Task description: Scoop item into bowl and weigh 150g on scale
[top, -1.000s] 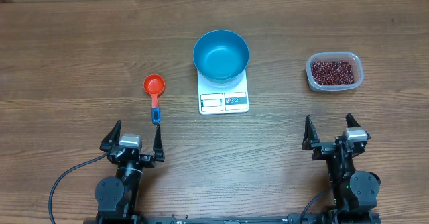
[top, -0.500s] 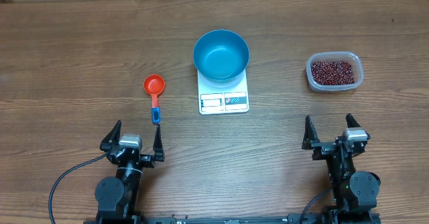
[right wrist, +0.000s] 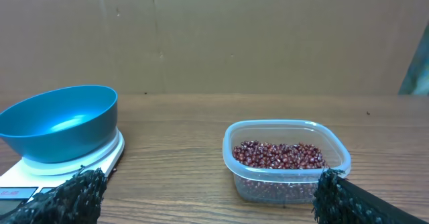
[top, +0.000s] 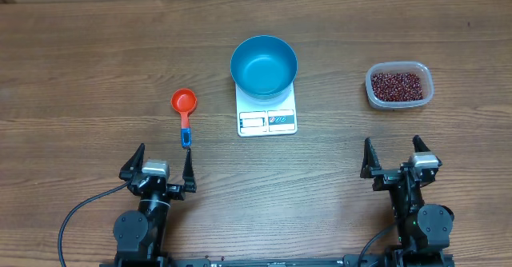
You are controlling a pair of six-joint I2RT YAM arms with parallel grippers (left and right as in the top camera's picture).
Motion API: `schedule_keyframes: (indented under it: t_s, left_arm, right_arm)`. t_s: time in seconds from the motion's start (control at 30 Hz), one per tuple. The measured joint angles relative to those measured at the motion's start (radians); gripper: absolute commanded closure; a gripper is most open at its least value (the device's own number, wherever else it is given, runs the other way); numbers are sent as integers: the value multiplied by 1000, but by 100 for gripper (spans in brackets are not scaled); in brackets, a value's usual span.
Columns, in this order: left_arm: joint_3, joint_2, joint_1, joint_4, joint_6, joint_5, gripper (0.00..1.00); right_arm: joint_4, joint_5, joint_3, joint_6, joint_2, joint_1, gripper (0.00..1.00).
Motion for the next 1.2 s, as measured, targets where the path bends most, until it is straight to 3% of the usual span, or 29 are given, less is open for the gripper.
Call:
schedule_keyframes:
  t_s: [1.2]
  left_arm:
    - [0,0,0,-3,-22,0,0]
  right_arm:
    - [0,0,0,0,0,0,0]
